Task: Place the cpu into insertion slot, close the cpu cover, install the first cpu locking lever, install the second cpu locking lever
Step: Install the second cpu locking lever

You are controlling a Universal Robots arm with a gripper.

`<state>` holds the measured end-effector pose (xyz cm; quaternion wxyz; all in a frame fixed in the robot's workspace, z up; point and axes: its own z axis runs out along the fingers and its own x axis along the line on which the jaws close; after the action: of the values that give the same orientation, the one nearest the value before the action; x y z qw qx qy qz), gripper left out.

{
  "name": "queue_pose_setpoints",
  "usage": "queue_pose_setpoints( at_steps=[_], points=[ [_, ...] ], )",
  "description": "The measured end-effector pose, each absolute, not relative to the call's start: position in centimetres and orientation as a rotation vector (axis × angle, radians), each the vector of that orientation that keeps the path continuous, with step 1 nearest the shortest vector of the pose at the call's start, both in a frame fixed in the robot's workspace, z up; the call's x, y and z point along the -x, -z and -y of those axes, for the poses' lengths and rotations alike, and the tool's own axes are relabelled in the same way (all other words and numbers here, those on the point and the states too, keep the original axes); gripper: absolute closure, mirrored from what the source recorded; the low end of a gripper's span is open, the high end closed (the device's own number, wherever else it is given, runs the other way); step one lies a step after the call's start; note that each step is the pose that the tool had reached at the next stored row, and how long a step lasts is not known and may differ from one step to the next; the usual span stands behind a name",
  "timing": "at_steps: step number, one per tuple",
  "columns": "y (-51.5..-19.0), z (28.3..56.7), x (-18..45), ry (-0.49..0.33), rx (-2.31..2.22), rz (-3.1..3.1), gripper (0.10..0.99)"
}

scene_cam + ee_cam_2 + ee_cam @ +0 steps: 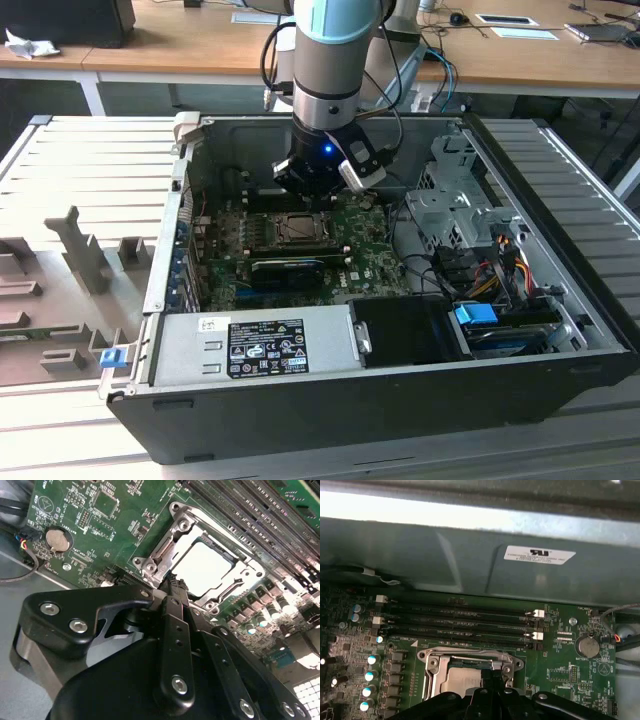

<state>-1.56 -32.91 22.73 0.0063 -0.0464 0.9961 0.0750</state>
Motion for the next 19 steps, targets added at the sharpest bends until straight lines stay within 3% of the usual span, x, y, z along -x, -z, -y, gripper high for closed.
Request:
queue_pose_setpoints(
  at_steps=[19],
  points=[
    [-22.73,33.80,1.56,-0.235,0.145,-3.117,0.980]
  ],
)
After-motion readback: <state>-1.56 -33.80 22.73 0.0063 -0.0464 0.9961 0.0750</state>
